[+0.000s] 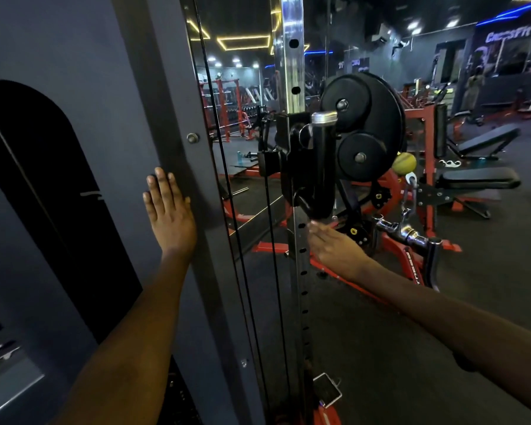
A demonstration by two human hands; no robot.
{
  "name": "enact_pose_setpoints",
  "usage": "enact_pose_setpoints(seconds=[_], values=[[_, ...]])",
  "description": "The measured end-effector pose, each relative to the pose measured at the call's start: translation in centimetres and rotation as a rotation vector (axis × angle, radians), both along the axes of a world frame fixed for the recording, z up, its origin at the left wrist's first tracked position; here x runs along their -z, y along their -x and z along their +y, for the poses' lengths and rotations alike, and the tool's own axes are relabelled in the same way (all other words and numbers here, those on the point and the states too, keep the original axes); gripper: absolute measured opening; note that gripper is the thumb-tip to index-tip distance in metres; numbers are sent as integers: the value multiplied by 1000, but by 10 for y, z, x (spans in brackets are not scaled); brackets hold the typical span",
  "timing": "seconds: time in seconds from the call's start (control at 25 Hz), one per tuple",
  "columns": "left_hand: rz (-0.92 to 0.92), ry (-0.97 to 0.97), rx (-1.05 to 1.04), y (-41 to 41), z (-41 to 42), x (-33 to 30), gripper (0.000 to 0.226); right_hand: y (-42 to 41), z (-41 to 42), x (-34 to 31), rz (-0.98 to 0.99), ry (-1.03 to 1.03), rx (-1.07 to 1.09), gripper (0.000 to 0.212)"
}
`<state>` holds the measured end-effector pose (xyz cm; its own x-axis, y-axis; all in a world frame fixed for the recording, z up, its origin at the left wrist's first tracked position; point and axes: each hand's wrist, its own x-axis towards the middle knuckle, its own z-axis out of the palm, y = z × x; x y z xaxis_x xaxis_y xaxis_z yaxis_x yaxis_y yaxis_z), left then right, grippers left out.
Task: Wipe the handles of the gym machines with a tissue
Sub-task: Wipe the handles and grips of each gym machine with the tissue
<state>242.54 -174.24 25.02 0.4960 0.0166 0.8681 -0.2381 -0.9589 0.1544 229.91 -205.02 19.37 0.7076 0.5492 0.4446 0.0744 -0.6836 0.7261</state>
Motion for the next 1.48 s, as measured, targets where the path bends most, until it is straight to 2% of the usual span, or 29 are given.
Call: enact_pose_setpoints(seconds=[0.04,0.08,0.12,0.2,0.24,0.28,0.32,0.36,0.44,0.48,0.64,0.68,0.72,0.8,0.84,0.88,0.96,1.0,1.12,1.2,1.24,1.36,1.44,1.48], values=[[-3,2,0,-1,0,-2,57,-2,-9,9,71,-162,14,45],[-7,7,5,-2,0,-4,56,-3,-20,16,131,-441,24,38],[-8,12,10,-1,0,-5,56,-3,-26,16,214,-835,47,29],[-15,20,16,-1,-1,-5,55,-1,-20,-7,237,-1849,-19,9],[-16,25,17,0,-1,-3,55,-2,-16,-24,249,-2290,-60,7],[-13,29,16,1,-2,-2,55,-3,-11,-43,353,-2661,-131,11],[-14,27,15,1,-2,0,55,-6,-7,-59,483,-2941,-221,15],[-19,24,14,1,-1,2,55,-5,0,-75,615,-3082,-266,18],[-36,20,10,0,1,5,56,-10,11,-91,837,-3148,-317,27],[-44,19,12,-2,2,5,56,-14,15,-94,862,-3163,-358,30],[-52,25,20,-6,-2,3,56,-35,18,-97,630,-3346,-459,38],[-54,32,19,-6,-3,3,56,-38,19,-97,539,-3331,-387,40],[-58,34,20,-5,-3,4,55,-41,19,-95,494,-3333,-425,40],[-70,29,22,-3,-3,8,55,-51,12,-89,345,-3181,-520,36],[-75,26,25,-3,-2,9,55,-55,6,-90,304,-3005,-498,28],[-77,27,27,-4,-2,11,55,-58,1,-92,336,-2815,-480,22],[-82,37,29,-7,-2,10,55,-70,-12,-92,477,-2440,-259,9],[-76,43,31,-7,-2,10,55,-84,-24,-84,470,-2264,-178,14],[-54,36,34,-5,-2,9,56,-64,-20,-96,598,-2227,-127,17],[-31,30,32,-4,-2,7,57,-29,-8,-110,577,-1980,-8,17],[-21,30,32,-3,-2,6,58,-16,-8,-113,574,-1860,-20,17],[20,15,32,2,-1,4,59,16,-12,-122,752,-1933,-201,21],[55,7,23,6,0,7,60,20,-15,-131,732,-2082,-262,30],[70,2,22,7,0,8,61,17,-14,-139,645,-2173,-279,31]])
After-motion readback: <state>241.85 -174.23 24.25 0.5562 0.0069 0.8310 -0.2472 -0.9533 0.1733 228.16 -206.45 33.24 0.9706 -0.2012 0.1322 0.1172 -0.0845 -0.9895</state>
